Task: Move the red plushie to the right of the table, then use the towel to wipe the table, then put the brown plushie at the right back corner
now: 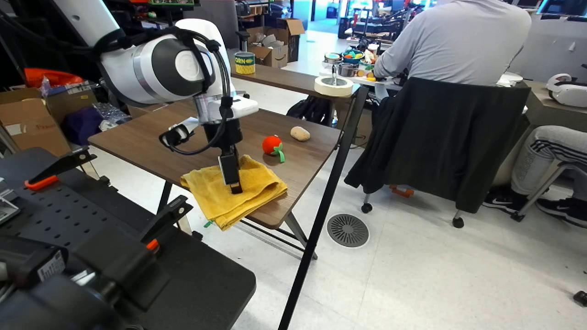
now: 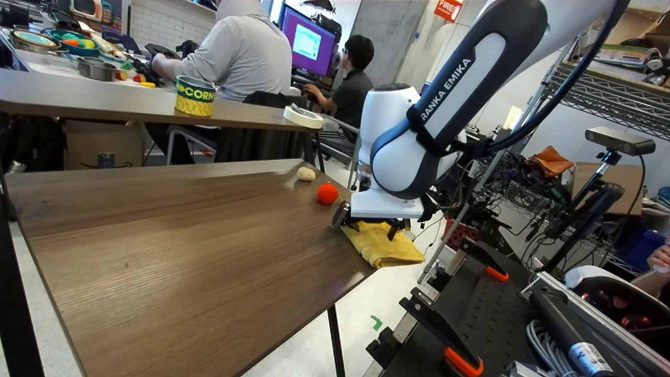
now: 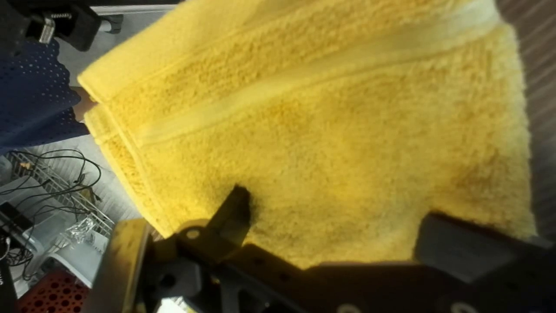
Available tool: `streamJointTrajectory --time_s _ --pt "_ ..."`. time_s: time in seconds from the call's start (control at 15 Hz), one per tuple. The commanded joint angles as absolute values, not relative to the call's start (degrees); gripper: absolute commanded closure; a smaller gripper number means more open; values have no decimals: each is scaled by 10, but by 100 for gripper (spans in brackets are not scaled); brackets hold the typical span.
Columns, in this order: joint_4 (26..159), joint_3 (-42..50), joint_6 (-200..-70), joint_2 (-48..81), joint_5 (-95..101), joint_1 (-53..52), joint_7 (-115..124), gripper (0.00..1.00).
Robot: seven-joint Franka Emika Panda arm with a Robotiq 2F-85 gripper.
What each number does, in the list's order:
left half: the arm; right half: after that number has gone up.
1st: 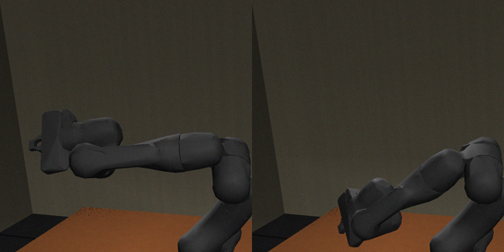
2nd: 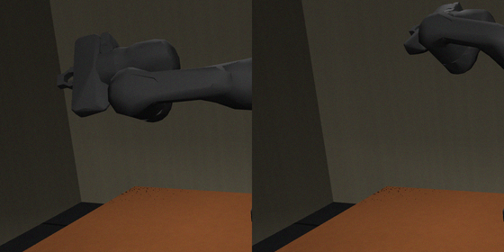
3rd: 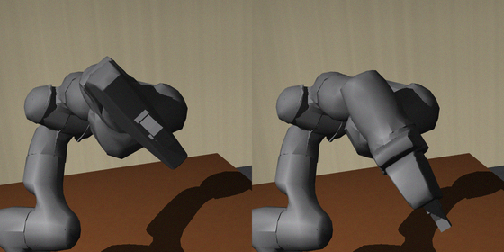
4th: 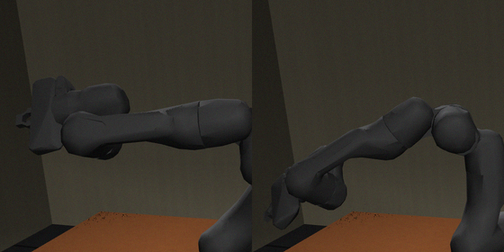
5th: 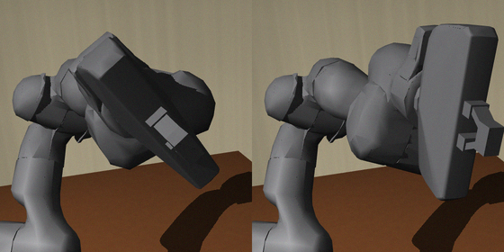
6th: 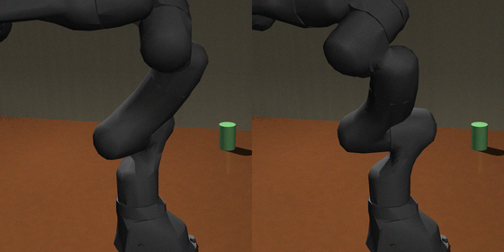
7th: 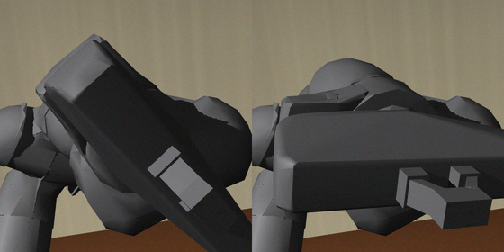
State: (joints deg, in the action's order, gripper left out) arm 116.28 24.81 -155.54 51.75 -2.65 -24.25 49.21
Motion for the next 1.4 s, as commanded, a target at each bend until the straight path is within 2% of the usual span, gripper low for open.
streamJointTrajectory --time_s 0.0,0.07,0.4,0.73,1.07,1.33 --pt "1183 203 -1612 488 -15 -268 512 0" --pt "1161 240 -1554 513 -7 -231 505 0" --pt "1183 233 -1558 486 -4 -229 487 0" --pt "1284 237 -1660 394 -3 -244 466 0" --pt "1419 220 -1825 253 -26 -233 397 0" --pt "1505 117 -1892 128 -60 -143 316 0"
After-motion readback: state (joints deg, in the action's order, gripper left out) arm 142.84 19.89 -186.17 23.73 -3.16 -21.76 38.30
